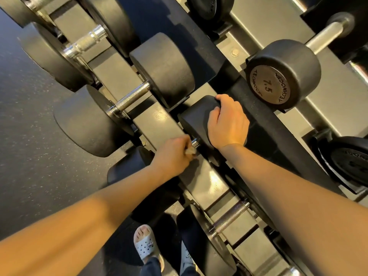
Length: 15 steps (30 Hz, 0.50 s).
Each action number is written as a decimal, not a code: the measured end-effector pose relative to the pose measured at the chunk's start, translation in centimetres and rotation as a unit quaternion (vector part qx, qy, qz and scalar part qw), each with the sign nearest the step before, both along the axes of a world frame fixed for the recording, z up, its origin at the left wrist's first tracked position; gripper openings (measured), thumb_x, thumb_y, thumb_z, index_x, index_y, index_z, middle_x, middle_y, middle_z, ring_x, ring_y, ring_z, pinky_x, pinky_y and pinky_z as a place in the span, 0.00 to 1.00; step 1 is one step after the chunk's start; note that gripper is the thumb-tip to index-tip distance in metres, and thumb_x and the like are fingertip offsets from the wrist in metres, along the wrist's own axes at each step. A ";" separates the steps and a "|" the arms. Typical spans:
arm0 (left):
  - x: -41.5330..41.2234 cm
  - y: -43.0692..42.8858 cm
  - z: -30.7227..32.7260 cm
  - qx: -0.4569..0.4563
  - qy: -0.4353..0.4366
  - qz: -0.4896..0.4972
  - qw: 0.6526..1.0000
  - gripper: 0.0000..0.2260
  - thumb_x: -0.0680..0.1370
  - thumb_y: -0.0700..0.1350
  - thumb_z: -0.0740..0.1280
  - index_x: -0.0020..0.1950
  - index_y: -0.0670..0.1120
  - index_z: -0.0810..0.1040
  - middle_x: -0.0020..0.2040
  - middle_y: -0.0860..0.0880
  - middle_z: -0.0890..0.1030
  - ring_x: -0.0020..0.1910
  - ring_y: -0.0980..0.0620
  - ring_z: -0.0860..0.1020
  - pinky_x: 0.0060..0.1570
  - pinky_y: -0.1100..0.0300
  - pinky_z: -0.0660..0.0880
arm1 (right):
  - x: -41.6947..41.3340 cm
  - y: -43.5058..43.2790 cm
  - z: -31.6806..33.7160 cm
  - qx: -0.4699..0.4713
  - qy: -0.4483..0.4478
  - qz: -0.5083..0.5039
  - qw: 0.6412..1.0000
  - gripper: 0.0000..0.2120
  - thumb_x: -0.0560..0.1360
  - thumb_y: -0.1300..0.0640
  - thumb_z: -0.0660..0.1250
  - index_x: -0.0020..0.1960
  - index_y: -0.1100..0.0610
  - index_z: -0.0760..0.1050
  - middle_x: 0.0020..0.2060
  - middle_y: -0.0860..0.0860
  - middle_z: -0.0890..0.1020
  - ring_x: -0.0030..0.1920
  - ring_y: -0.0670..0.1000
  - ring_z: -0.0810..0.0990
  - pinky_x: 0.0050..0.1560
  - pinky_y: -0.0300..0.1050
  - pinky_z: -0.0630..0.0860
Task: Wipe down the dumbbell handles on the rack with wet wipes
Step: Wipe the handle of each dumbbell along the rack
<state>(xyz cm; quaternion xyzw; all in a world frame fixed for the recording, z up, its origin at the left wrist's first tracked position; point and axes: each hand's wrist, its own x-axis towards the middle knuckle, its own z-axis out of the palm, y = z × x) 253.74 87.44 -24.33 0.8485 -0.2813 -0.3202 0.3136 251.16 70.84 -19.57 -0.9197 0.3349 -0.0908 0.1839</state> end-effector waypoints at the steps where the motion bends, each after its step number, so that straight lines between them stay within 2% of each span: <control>1: -0.4 -0.3 0.0 -0.010 0.006 -0.014 1.000 0.07 0.79 0.46 0.71 0.49 0.52 0.74 0.43 0.54 0.79 0.42 0.54 0.78 0.45 0.55 0.78 | 0.0 0.0 -0.1 0.002 -0.001 0.000 1.000 0.15 0.83 0.54 0.60 0.68 0.50 0.74 0.53 0.50 0.80 0.50 0.48 0.79 0.48 0.43 0.75; 4: -0.7 -1.2 -0.7 0.000 -0.084 -0.052 0.995 0.06 0.79 0.46 0.69 0.50 0.50 0.72 0.43 0.52 0.77 0.43 0.51 0.76 0.46 0.53 0.77 | -0.1 0.0 0.0 0.008 -0.003 0.005 1.000 0.15 0.83 0.54 0.60 0.68 0.50 0.74 0.54 0.50 0.80 0.51 0.48 0.79 0.49 0.43 0.75; 6: -0.7 -1.4 -0.8 0.028 -0.129 -0.084 0.988 0.06 0.80 0.45 0.68 0.49 0.51 0.71 0.44 0.52 0.76 0.46 0.49 0.77 0.46 0.57 0.74 | -0.1 0.0 0.1 0.007 -0.002 0.009 1.000 0.15 0.82 0.54 0.60 0.68 0.51 0.73 0.54 0.49 0.80 0.52 0.48 0.79 0.50 0.45 0.77; 9: 0.1 -0.9 0.1 0.125 -0.147 -0.120 0.974 0.03 0.81 0.46 0.67 0.54 0.50 0.76 0.46 0.50 0.78 0.44 0.49 0.78 0.44 0.57 0.73 | 0.0 0.0 0.0 0.008 -0.003 0.009 1.000 0.15 0.82 0.54 0.60 0.68 0.50 0.73 0.54 0.49 0.80 0.51 0.48 0.79 0.51 0.46 0.78; 11: 0.6 -0.2 0.7 0.217 -0.158 -0.143 0.953 0.11 0.80 0.49 0.69 0.60 0.47 0.78 0.47 0.48 0.78 0.43 0.47 0.77 0.41 0.55 0.72 | 0.0 0.0 0.0 0.009 -0.005 0.006 1.000 0.15 0.82 0.54 0.60 0.69 0.50 0.73 0.54 0.49 0.80 0.51 0.48 0.79 0.50 0.46 0.78; 13: 1.1 0.4 0.8 0.254 -0.133 -0.152 0.946 0.16 0.79 0.52 0.71 0.63 0.47 0.77 0.50 0.48 0.79 0.47 0.47 0.79 0.43 0.56 0.73 | 0.0 -0.1 0.0 0.006 -0.005 0.006 1.000 0.16 0.82 0.53 0.60 0.69 0.50 0.73 0.54 0.49 0.81 0.50 0.48 0.79 0.50 0.45 0.78; 15: 1.9 0.3 0.5 0.185 -0.012 -0.096 0.978 0.12 0.77 0.52 0.74 0.57 0.48 0.79 0.48 0.50 0.80 0.48 0.50 0.80 0.46 0.57 0.77 | 0.0 -0.1 0.0 0.002 -0.005 0.010 1.000 0.15 0.82 0.54 0.60 0.68 0.50 0.74 0.53 0.48 0.81 0.50 0.48 0.79 0.50 0.46 0.79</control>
